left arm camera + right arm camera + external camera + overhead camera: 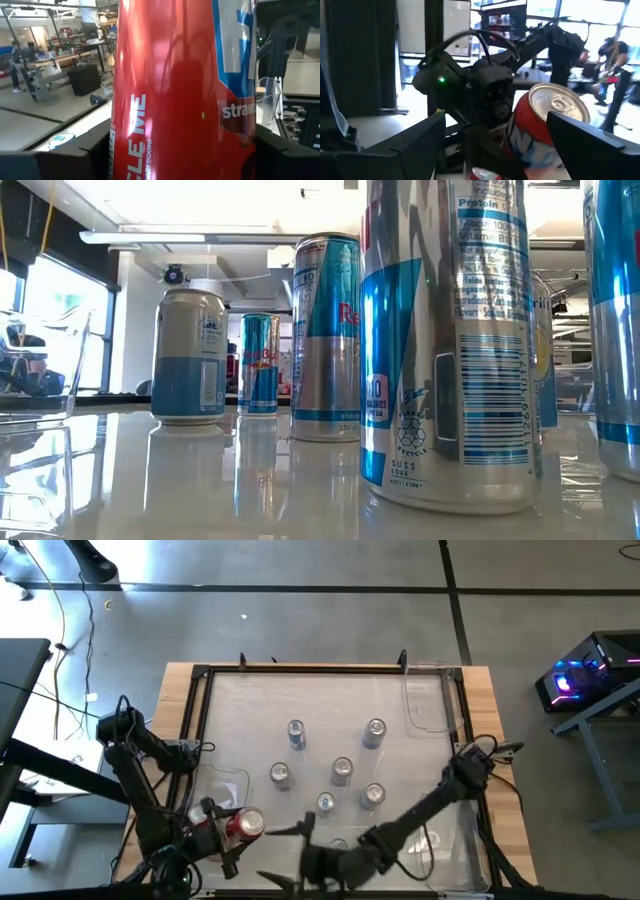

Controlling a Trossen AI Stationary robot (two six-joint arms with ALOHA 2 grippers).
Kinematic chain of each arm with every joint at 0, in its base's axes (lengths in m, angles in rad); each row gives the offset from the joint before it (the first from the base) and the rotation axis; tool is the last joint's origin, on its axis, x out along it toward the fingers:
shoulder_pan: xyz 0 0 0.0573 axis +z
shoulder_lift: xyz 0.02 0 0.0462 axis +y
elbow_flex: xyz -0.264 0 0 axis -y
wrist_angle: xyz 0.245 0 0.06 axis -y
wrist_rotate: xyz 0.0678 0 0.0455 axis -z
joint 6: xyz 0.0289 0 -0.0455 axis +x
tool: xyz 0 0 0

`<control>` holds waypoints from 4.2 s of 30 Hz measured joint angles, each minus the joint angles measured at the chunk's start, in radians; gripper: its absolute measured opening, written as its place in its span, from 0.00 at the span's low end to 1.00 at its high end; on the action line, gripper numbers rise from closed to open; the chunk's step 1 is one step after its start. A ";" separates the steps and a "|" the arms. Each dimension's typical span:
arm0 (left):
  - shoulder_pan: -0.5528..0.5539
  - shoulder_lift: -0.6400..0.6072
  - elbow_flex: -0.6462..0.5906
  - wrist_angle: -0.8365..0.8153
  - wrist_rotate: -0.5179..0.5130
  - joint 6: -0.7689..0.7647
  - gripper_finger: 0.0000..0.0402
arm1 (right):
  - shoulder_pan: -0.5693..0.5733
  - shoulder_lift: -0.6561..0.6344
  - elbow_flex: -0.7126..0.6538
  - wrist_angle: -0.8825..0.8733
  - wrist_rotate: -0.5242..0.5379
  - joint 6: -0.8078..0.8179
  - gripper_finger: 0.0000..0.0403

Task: Sort soda cans
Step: Put the bottom right red soda can into the bottom left transparent bin

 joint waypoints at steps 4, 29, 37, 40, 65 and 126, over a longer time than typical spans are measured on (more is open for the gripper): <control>-0.001 0.000 -0.001 0.047 -0.004 0.078 0.72 | -0.047 0.000 -0.002 -0.019 -0.052 0.042 0.85; 0.001 0.000 -0.001 0.058 0.007 0.090 0.72 | -0.160 -0.005 0.001 -0.018 -0.239 0.083 0.85; 0.002 0.000 -0.001 0.057 0.022 0.099 0.73 | -0.128 0.001 -0.001 -0.017 -0.071 -0.036 0.85; 0.001 0.000 -0.001 0.056 0.015 0.095 0.73 | -0.145 -0.002 -0.001 -0.050 -0.130 0.041 0.85; -0.015 0.000 0.001 0.080 0.020 0.139 0.73 | -0.144 -0.020 -0.003 -0.056 -0.111 -0.042 0.85; -0.011 -0.191 0.001 -0.668 0.477 -0.483 0.82 | -0.213 0.178 -0.003 -0.523 -0.424 0.382 0.71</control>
